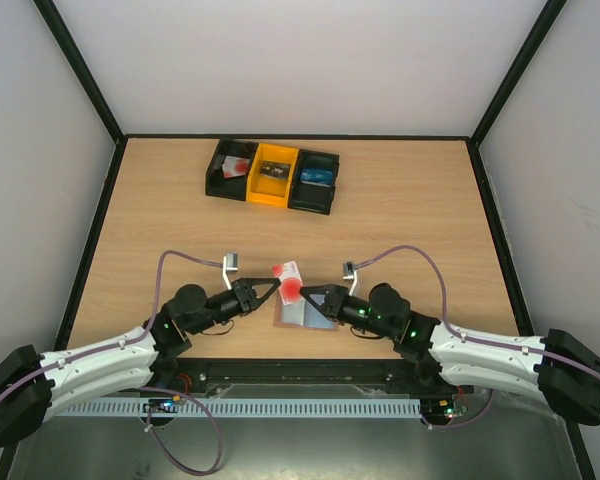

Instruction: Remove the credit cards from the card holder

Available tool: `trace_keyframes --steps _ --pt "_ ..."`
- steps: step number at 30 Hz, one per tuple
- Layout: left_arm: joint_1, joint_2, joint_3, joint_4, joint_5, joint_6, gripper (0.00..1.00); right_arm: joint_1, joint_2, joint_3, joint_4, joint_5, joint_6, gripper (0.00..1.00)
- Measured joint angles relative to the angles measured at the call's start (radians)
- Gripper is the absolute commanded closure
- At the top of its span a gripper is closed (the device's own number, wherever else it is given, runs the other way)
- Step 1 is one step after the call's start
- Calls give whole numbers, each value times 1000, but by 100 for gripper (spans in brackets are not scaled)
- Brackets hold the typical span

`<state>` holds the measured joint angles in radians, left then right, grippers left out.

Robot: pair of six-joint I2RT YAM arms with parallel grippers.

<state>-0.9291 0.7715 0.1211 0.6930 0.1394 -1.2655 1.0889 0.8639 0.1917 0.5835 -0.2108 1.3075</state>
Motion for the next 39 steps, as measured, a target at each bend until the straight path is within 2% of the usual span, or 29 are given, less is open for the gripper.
trace_keyframes --steps 3,4,10,13,15,23,28,39 --pt "0 8 0 21 4 0 97 0 -1 0 11 -6 -1 97" --pt "0 9 0 26 6 0 95 0 -3 0 13 -8 -3 98" --pt "0 8 -6 34 15 1 60 0 -37 -5 26 -22 -28 98" --pt "0 -13 -6 12 30 14 49 0 -71 -8 1 -38 -69 98" --pt "0 -51 -4 -33 48 33 47 0 -106 -8 -37 -57 -103 98" --pt "10 -225 89 -329 167 167 44 0 -217 -8 -173 -179 -230 98" --pt "15 -304 163 -517 212 265 49 0 -240 4 -213 -261 -274 98" --pt "34 -320 175 -652 324 344 54 0 -314 14 -244 -353 -294 98"
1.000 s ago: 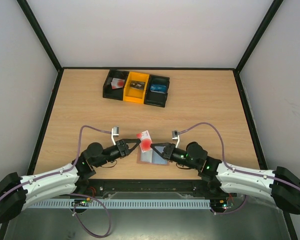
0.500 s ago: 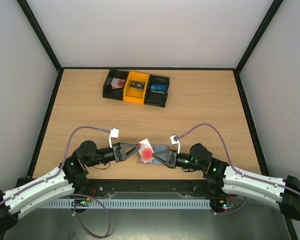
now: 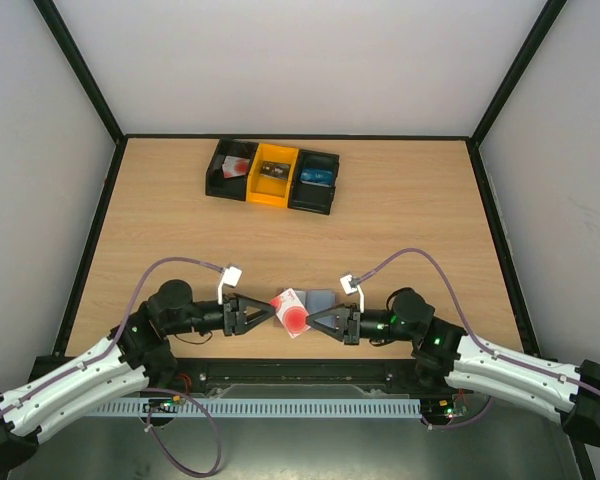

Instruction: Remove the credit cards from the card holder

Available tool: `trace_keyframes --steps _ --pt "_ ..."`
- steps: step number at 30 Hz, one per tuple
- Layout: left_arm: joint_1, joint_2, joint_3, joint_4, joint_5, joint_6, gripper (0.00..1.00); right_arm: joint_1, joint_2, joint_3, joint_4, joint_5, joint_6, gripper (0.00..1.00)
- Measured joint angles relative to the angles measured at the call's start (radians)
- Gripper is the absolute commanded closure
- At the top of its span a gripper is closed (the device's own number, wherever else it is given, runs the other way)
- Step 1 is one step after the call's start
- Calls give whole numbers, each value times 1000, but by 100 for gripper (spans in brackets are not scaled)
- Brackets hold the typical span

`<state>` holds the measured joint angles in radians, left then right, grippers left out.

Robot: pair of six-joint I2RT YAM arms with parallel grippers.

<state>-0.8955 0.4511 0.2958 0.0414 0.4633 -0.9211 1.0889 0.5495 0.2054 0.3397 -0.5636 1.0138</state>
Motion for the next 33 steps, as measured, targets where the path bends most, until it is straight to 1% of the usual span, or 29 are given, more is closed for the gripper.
trace_keyframes --steps 3,6,11,15,16,17,18,22,24,27,29,33 --pt "3 -8 0 2 22 2 56 0 -16 0 -1 -19 -1 98" --pt "4 -9 -1 32 52 -8 61 0 -20 1 -8 -40 0 98" --pt "4 -13 -3 84 86 -24 77 0 -19 1 -17 -74 2 98" --pt "5 -7 -14 116 100 -33 85 0 -19 1 -18 -90 7 98" --pt "6 -5 -18 122 103 -34 89 0 -19 1 -18 -93 8 98" --pt "7 -2 -21 126 105 -37 96 0 -19 1 -18 -95 11 98" --pt "8 1 -23 127 106 -38 97 0 -19 1 -18 -97 12 98" --pt "9 2 -24 136 109 -41 97 0 -19 1 -19 -99 12 98" --pt "11 2 -24 138 109 -42 97 0 -19 1 -20 -97 12 96" --pt "11 0 -28 140 108 -44 97 0 -21 1 -25 -89 10 87" --pt "11 -1 -29 140 104 -44 97 0 -27 1 -37 -76 10 76" --pt "12 -13 -28 123 81 -39 97 0 -54 7 -86 -27 -7 50"
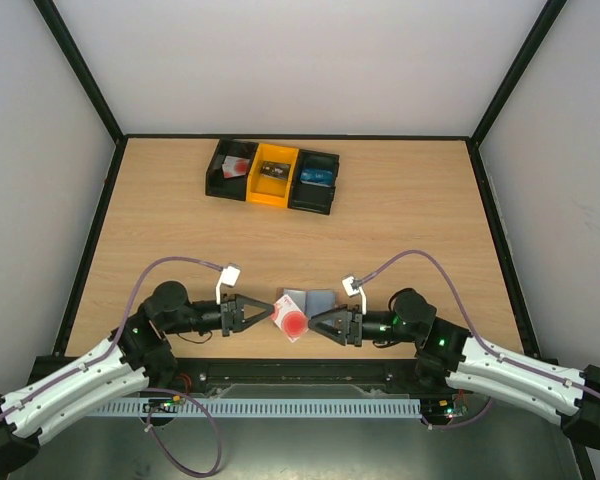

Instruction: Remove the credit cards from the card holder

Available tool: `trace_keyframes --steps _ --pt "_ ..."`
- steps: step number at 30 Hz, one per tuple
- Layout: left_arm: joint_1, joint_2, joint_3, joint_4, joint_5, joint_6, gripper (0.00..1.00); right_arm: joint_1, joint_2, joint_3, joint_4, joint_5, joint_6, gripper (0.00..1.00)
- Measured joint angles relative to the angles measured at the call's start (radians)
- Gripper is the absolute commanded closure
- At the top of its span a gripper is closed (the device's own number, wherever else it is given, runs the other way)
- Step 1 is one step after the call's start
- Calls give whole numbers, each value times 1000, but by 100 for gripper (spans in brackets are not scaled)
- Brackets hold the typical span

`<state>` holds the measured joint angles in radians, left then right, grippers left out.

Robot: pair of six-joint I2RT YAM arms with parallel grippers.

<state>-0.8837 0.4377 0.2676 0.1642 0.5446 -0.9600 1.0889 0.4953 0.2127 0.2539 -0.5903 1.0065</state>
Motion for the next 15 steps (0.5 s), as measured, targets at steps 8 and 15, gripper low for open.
trace_keyframes --steps 8,15 --pt "32 -35 55 -179 -159 46 97 0 -40 32 -131 174 -31 3" --pt "57 -53 120 -302 -322 50 97 0 -68 42 -225 314 -58 2"
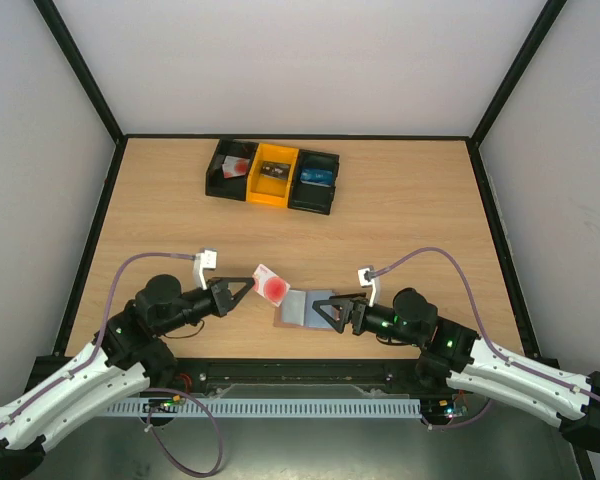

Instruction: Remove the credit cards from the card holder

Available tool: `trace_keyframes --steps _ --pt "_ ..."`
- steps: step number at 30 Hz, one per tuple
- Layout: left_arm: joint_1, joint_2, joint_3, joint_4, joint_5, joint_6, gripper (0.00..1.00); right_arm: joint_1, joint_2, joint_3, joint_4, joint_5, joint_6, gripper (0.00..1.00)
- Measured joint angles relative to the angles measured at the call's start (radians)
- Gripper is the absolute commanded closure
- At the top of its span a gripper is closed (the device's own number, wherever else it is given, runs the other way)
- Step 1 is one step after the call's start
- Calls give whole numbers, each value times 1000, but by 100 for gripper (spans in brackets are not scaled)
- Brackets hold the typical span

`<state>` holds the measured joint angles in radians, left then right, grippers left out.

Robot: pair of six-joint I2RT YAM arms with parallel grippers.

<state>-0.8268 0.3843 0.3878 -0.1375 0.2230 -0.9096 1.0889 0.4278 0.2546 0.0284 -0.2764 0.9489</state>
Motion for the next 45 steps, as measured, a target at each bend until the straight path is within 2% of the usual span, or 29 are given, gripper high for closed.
trace_keyframes --steps 7,12,16,21,26,33,37,45 --pt "46 23 21 -86 -218 -31 97 0 3 0 -20 89 -12 2" --pt "166 127 45 -86 -295 -32 97 0 8 0 -24 115 -31 2" --pt "319 258 105 -62 -265 5 97 0 8 2 -25 119 -50 2" --pt "541 420 158 31 -135 55 97 0 40 40 -28 117 -79 2" --pt "683 571 230 112 -31 113 97 0 52 49 -27 111 -86 2" --pt "724 806 414 174 -10 190 97 0 52 60 -32 103 -93 2" --pt "728 904 473 196 -35 210 97 0 53 77 -31 104 -93 2" --pt "735 1140 685 230 -68 270 97 0 66 81 -26 109 -85 2"
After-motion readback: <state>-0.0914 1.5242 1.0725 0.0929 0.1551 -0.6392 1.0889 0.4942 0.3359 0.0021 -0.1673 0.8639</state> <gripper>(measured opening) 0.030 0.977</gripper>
